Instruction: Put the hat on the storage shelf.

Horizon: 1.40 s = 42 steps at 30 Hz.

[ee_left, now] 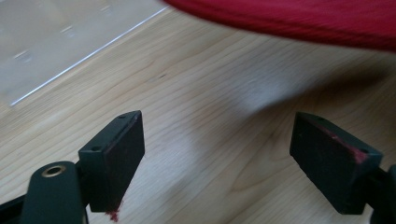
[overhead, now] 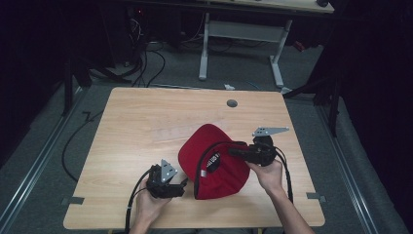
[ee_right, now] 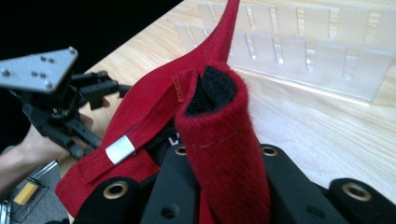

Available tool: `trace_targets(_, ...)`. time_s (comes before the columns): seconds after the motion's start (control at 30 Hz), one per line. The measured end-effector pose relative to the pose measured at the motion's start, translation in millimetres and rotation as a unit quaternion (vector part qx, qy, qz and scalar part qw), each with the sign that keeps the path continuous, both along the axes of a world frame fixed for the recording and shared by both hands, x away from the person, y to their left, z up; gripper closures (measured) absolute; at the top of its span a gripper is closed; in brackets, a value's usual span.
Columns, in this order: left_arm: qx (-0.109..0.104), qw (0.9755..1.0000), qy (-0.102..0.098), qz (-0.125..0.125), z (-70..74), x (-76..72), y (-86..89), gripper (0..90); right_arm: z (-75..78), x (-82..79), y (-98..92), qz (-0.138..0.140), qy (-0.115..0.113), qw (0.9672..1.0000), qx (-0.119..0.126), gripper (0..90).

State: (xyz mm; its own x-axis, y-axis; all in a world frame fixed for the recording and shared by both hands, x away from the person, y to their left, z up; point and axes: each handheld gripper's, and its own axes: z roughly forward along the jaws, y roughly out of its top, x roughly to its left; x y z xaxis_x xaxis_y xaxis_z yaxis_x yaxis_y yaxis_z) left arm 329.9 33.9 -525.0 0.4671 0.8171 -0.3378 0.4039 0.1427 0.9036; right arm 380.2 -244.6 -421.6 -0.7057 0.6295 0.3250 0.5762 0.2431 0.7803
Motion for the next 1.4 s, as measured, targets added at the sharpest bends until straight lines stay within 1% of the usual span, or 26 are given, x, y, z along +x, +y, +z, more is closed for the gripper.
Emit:
trace_targets(0.07, -0.001, 1.0000, -0.002, -0.004, 0.8, -0.4, -2.6, 16.9, 2.0, 1.1, 3.3, 0.000, 0.003, 1.0000, 0.002, 85.1)
trace_targets(0.23, -0.019, 0.9996, -0.010, -0.016, 6.6, -2.6, -9.6, 16.0, 2.7, 3.2, 8.4, -0.002, 0.007, 1.0000, -0.001, 85.1)
trace_targets(0.27, -0.027, 0.9994, -0.014, -0.014, 9.1, -3.7, -9.3, 15.7, 0.8, 4.6, 9.4, -0.005, 0.010, 0.9999, -0.007, 85.1)
trace_targets(0.3, -0.027, 0.9994, -0.014, -0.014, 9.1, -3.7, -9.3, 15.5, 0.8, 4.6, 9.4, -0.005, 0.010, 0.9999, -0.007, 85.1)
trace_targets(0.33, -0.033, 0.9991, -0.021, -0.014, 12.1, -5.2, -7.1, 15.3, -1.8, 5.3, 10.1, -0.010, 0.015, 0.9997, -0.017, 85.0)
trace_targets(0.4, -0.030, 0.9992, -0.025, -0.011, 12.8, -5.6, -6.3, 15.1, -4.2, 4.8, 11.6, -0.015, 0.018, 0.9991, -0.034, 85.0)
trace_targets(0.5, -0.028, 0.9991, -0.032, -0.009, 15.2, -7.1, -3.8, 15.0, -7.1, 4.8, 11.3, -0.017, 0.024, 0.9986, -0.045, 85.0)
trace_targets(0.53, -0.025, 0.9989, -0.037, -0.012, 16.8, -8.4, -3.3, 15.0, -7.6, 4.7, 11.4, -0.018, 0.027, 0.9983, -0.047, 84.9)
trace_targets(0.6, -0.023, 0.9989, -0.039, -0.015, 17.6, -9.3, -3.6, 14.7, -8.4, 5.0, 11.9, -0.018, 0.032, 0.9980, -0.052, 84.9)
trace_targets(0.67, -0.015, 0.9987, -0.045, -0.019, 18.9, -10.8, -5.1, 14.5, -8.5, 5.1, 12.3, -0.019, 0.033, 0.9978, -0.055, 84.9)
trace_targets(0.7, -0.005, 0.9983, -0.054, -0.021, 20.1, -11.9, -7.0, 14.4, -8.6, 5.0, 13.3, -0.017, 0.038, 0.9973, -0.061, 84.8)
trace_targets(0.8, 0.001, 0.9978, -0.060, -0.026, 22.3, -13.1, -7.7, 14.2, -9.2, 4.7, 14.8, -0.015, 0.044, 0.9964, -0.071, 84.8)
trace_targets(0.87, 0.002, 0.9975, -0.065, -0.029, 24.2, -14.2, -8.7, 14.2, -9.8, 5.6, 14.9, -0.014, 0.047, 0.9963, -0.071, 84.8)
trace_targets(0.9, 0.006, 0.9972, -0.067, -0.032, 24.8, -14.7, -9.2, 14.2, -9.7, 5.7, 15.4, -0.013, 0.051, 0.9961, -0.071, 84.8)
trace_targets(0.93, 0.018, 0.9967, -0.072, -0.035, 24.8, -15.3, -10.9, 14.2, -9.9, 6.2, 15.9, -0.011, 0.049, 0.9960, -0.073, 84.7)
trace_targets(0.97, 0.018, 0.9967, -0.072, -0.035, 24.8, -15.3, -10.9, 14.2, -9.9, 6.2, 15.9, -0.011, 0.049, 0.9960, -0.073, 84.7)
trace_targets(1.07, 0.039, 0.9955, -0.081, -0.030, 23.0, -14.3, -13.7, 14.5, -10.8, 6.5, 18.7, -0.004, 0.056, 0.9956, -0.075, 84.7)
trace_targets(1.1, 0.039, 0.9953, -0.083, -0.032, 23.0, -14.5, -14.5, 15.1, -11.4, 6.5, 19.8, -0.001, 0.059, 0.9954, -0.076, 84.6)
trace_targets(1.13, 0.036, 0.9953, -0.083, -0.035, 23.6, -15.0, -15.2, 17.8, -13.7, 6.5, 22.5, 0.009, 0.067, 0.9953, -0.069, 84.6)
trace_targets(1.17, 0.036, 0.9951, -0.084, -0.039, 24.0, -15.5, -15.8, 17.8, -13.7, 6.5, 22.5, 0.009, 0.067, 0.9953, -0.069, 84.6)
trace_targets(1.2, 0.035, 0.9948, -0.086, -0.042, 24.2, -16.1, -16.9, 21.0, -15.2, 6.0, 25.5, 0.015, 0.072, 0.9952, -0.064, 84.5)
trace_targets(1.23, 0.036, 0.9945, -0.088, -0.044, 24.2, -16.6, -17.5, 21.0, -15.2, 6.0, 25.5, 0.015, 0.072, 0.9952, -0.064, 84.5)
trace_targets(1.27, 0.043, 0.9940, -0.089, -0.047, 23.9, -17.0, -17.4, 23.4, -15.5, 5.9, 26.8, 0.018, 0.071, 0.9952, -0.066, 84.4)
trace_targets(1.3, 0.048, 0.9936, -0.091, -0.047, 23.2, -17.2, -16.6, 28.5, -16.2, 6.1, 27.8, 0.017, 0.073, 0.9950, -0.067, 84.3)
trace_targets(1.37, 0.046, 0.9938, -0.090, -0.046, 23.4, -17.1, -15.7, 33.6, -17.6, 6.7, 27.9, 0.019, 0.077, 0.9946, -0.066, 84.2)
trace_targets(1.4, 0.048, 0.9937, -0.087, -0.051, 24.5, -17.1, -13.1, 35.0, -18.0, 6.6, 28.0, 0.022, 0.077, 0.9946, -0.066, 84.1)
